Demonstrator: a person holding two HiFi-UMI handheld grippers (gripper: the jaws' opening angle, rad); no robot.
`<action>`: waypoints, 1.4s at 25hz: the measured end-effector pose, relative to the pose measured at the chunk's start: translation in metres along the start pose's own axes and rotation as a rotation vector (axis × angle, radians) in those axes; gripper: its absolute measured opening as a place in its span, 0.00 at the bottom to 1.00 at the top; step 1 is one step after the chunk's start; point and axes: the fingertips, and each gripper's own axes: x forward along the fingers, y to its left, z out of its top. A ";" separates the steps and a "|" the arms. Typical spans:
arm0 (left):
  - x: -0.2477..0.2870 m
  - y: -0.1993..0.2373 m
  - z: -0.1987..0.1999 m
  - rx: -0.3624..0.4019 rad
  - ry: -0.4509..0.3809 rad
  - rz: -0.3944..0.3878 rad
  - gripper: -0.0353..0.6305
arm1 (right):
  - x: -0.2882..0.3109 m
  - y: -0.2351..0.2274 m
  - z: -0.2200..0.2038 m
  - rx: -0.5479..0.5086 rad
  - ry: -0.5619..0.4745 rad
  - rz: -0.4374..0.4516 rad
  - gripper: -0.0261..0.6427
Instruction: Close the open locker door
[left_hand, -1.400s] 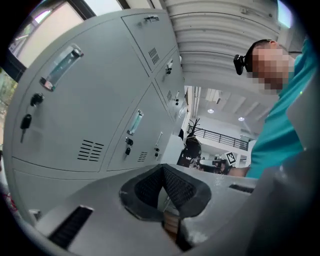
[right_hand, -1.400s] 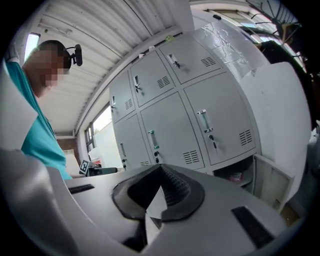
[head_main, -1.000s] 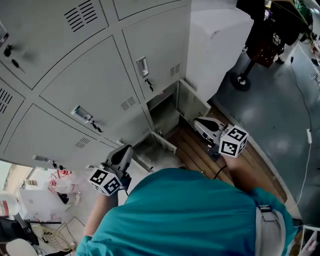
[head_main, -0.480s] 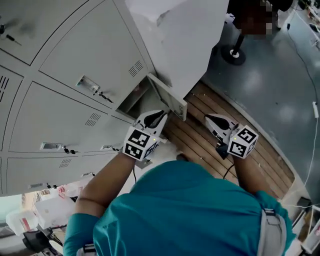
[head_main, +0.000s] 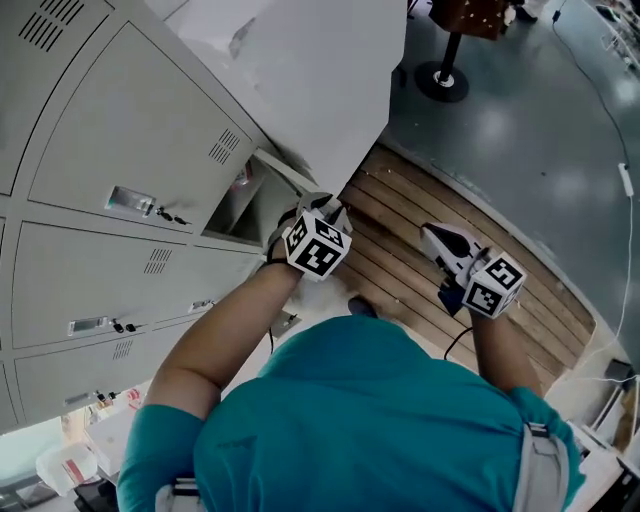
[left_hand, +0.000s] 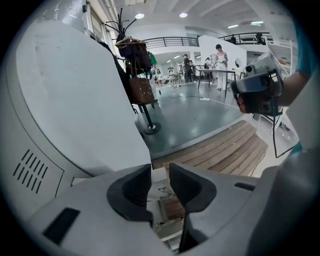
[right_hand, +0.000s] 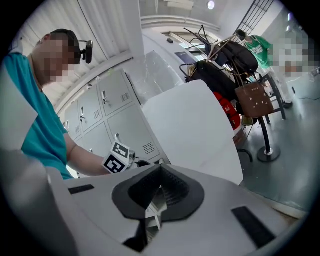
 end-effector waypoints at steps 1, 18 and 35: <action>0.004 0.001 -0.001 0.010 0.011 0.009 0.20 | -0.001 -0.002 0.001 0.000 -0.002 -0.004 0.04; -0.009 -0.008 -0.018 0.179 0.049 0.104 0.16 | 0.011 0.003 -0.001 -0.017 0.031 0.038 0.04; -0.069 0.004 -0.103 0.167 0.079 0.215 0.16 | 0.063 0.045 -0.006 -0.058 0.070 0.138 0.04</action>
